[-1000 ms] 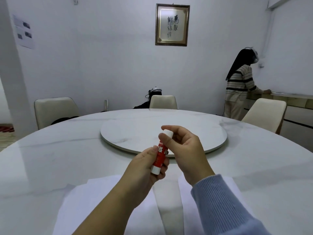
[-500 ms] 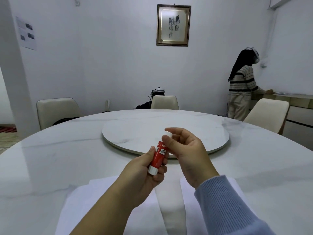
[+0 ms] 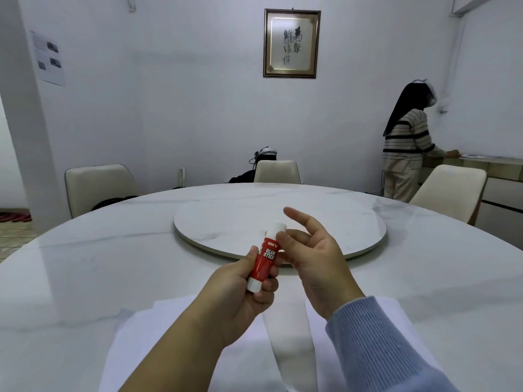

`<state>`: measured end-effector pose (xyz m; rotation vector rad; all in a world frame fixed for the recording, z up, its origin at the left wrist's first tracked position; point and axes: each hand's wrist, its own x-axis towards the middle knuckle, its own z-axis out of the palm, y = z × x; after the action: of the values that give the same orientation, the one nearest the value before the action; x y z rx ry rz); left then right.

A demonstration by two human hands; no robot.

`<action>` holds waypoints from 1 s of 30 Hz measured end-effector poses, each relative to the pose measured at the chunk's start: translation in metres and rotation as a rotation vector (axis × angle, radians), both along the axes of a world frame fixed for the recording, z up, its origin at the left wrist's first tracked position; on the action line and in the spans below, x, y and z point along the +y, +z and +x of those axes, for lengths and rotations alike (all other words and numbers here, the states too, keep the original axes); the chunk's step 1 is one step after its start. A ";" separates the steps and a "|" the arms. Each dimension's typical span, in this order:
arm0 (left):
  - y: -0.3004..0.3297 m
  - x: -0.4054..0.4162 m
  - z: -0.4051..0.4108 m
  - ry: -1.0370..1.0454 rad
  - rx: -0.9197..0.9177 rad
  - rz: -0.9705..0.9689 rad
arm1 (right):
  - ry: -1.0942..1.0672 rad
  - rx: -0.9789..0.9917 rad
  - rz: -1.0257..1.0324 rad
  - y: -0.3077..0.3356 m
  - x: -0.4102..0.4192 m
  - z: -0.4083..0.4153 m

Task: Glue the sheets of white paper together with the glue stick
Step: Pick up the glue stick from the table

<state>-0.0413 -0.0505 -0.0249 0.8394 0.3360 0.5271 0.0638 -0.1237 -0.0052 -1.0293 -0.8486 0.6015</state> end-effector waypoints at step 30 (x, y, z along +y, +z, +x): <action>0.003 0.018 -0.008 0.287 -0.144 -0.100 | -0.464 -0.722 -0.746 -0.058 0.037 0.024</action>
<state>-0.0489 -0.0328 -0.0223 0.6554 0.3498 0.8268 0.0874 -0.0870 -0.0633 -2.1306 -0.9673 0.1119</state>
